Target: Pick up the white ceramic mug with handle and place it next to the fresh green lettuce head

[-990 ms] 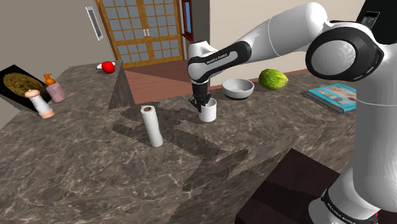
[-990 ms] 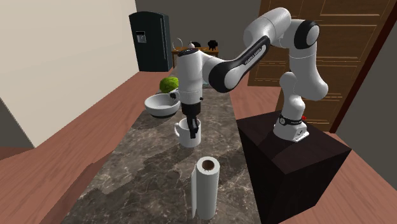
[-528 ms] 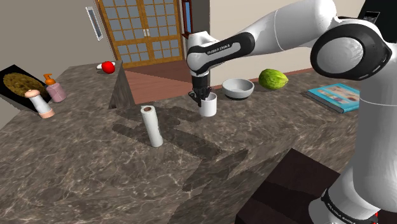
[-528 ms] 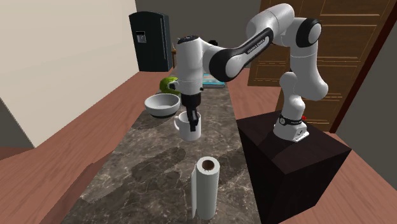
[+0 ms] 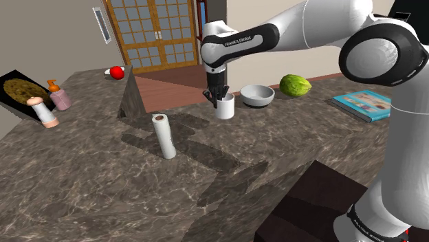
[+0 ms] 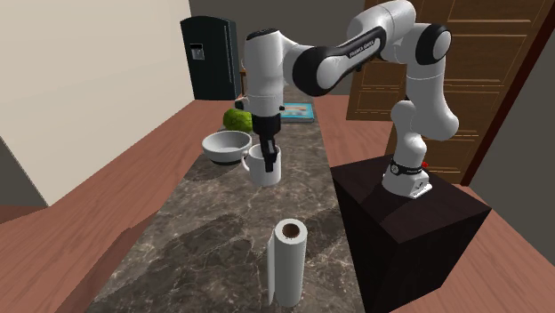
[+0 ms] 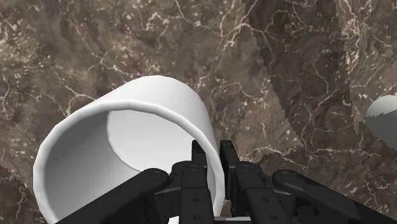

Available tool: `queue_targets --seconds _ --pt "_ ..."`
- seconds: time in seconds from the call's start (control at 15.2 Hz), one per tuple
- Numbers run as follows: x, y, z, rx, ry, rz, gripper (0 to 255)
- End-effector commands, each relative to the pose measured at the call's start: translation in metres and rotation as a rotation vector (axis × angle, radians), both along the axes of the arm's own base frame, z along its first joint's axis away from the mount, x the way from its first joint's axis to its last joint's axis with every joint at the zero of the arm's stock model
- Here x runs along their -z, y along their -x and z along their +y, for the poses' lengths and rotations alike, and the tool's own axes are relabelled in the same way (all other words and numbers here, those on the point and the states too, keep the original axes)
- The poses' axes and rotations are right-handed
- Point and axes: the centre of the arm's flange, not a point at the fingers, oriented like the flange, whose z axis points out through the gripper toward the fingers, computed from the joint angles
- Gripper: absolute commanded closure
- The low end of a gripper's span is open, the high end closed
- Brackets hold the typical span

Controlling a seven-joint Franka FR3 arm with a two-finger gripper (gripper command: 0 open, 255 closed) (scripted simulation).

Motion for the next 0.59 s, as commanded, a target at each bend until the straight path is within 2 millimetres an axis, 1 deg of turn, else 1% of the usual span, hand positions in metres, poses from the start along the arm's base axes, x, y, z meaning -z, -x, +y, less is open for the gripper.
queue_targets --seconds 0.0,0.53 --pt "-0.012 0.0 0.001 0.0 0.0 0.0 255" --pt "-0.054 0.0 0.001 0.0 0.0 0.0 255"
